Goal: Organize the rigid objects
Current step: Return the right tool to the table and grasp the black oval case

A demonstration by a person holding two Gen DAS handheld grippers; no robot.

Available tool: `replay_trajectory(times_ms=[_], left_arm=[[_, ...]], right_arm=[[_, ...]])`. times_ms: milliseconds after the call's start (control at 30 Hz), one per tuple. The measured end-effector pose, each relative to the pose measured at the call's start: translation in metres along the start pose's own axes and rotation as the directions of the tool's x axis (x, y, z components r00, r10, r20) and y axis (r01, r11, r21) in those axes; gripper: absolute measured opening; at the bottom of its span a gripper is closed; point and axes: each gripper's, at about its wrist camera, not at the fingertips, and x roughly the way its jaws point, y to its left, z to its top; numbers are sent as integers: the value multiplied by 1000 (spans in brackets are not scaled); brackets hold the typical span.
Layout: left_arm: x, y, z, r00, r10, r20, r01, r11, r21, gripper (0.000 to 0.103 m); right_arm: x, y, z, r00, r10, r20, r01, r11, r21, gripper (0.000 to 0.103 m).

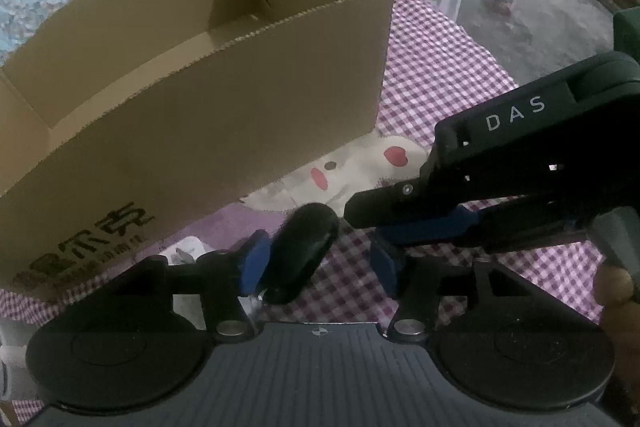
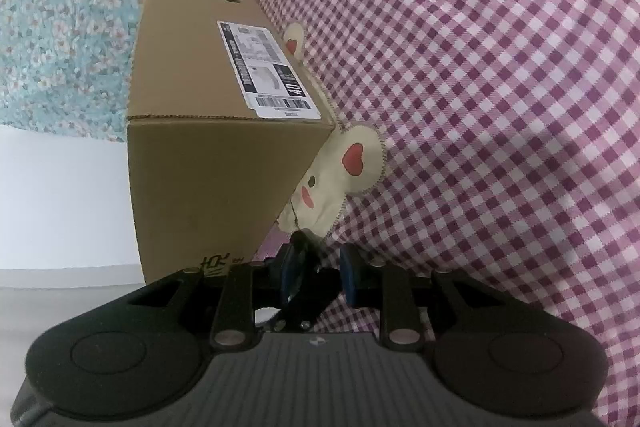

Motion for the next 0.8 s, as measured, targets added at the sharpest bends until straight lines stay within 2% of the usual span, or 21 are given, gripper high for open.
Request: replay_trajectory(times_ms=[200, 300, 333, 633, 800], left_arm=[[-9, 1, -4, 999, -49, -19, 49, 999, -10, 56], [-14, 3, -7, 992, -123, -27, 122, 992, -44, 55], [-14, 3, -8, 991, -129, -25, 127, 990, -54, 55], [-11, 0, -6, 1000, -27, 5, 27, 999, -38, 54], [-4, 3, -3, 1000, -18, -20, 16, 997, -72, 54]], right_arm=[[-16, -17, -4, 1000, 2, 6, -2, 1000, -3, 27], [-19, -22, -9, 1000, 1, 5, -1, 1000, -2, 27], [-20, -23, -9, 1000, 1, 3, -1, 1000, -4, 27], [-11, -11, -14, 999, -21, -34, 19, 998, -62, 27], [-3, -6, -17, 997, -20, -74, 13, 996, -86, 27]])
